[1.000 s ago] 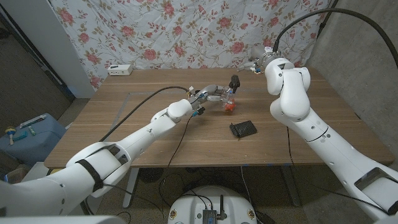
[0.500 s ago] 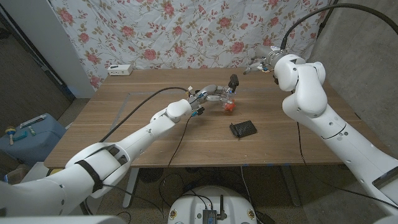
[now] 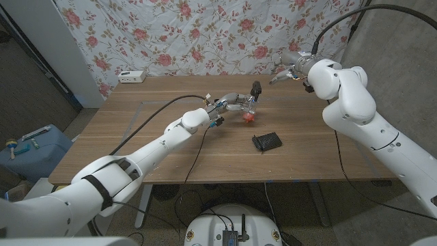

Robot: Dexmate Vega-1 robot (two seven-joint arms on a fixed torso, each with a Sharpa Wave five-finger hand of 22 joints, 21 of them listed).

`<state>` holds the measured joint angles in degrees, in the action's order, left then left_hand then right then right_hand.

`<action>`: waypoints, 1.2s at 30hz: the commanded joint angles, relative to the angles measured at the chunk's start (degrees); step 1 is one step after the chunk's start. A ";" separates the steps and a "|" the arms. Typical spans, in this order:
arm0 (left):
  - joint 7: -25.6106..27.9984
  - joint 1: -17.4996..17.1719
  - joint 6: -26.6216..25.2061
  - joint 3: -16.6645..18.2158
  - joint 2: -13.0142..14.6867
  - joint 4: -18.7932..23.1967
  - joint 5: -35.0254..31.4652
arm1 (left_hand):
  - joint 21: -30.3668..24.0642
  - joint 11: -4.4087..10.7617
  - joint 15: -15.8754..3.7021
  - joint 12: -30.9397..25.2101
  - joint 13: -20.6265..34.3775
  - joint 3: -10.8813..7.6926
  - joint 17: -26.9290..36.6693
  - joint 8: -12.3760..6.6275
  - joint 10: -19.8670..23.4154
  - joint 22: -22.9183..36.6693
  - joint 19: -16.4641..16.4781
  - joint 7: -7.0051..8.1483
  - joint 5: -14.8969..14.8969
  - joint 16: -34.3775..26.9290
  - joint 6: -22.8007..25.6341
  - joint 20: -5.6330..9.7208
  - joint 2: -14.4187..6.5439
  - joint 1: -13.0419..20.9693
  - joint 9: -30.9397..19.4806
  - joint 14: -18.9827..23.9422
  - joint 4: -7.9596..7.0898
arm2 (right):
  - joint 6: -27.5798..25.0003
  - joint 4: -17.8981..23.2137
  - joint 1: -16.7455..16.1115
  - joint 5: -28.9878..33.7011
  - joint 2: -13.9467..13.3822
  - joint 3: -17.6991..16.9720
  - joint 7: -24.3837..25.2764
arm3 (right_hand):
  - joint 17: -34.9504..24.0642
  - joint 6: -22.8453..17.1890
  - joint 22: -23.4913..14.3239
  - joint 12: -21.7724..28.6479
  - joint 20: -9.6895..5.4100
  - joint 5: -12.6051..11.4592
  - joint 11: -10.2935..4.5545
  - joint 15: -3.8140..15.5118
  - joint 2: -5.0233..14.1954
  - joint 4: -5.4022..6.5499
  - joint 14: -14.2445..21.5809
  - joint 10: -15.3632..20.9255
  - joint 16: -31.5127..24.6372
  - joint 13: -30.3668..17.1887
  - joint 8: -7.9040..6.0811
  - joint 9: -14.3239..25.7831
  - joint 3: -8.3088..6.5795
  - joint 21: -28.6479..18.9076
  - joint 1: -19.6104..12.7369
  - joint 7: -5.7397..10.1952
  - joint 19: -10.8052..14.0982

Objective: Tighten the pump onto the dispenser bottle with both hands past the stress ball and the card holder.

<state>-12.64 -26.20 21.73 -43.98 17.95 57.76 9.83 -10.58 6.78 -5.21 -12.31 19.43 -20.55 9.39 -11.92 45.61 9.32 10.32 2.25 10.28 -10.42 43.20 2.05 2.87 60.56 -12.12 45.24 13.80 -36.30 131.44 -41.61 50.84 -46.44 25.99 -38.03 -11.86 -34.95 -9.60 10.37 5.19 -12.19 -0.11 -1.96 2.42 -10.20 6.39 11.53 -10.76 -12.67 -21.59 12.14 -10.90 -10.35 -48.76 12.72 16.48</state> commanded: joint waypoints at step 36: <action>-2.36 3.38 0.69 -1.23 -2.92 -6.03 0.23 | 0.01 0.91 -3.05 -0.19 0.24 -5.18 0.13 -0.15 1.05 0.20 0.61 0.29 0.35 0.01 4.64 5.06 -4.46 -3.45 -0.14 0.08 -4.91 | 11.98 -4.88 6.84 -25.59 -11.12 3.98 11.05 | 0.21 5.56 0.01 0.20 0.08 -3.52 -1.94 -1.53 -1.49 -0.24 -7.86 -11.32 -0.13 0.04 4.17 -0.18 -5.98 -0.10 -14.89 0.08 -4.24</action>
<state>-14.84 -23.26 22.30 -45.01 15.41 52.56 10.09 -10.58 6.78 -5.21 -12.27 19.55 -20.54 9.33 -11.60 45.61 9.32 10.32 2.25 10.28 -10.42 43.20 2.05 2.87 60.56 -12.12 45.24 13.80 -25.48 127.33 -36.66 27.22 -56.83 28.12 -27.47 -11.45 -29.24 -9.61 10.38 5.22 -15.30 -2.04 -3.18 0.92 -10.43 -0.97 0.78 -10.77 -12.51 -17.36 11.81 -16.37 -10.35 -63.05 12.89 12.52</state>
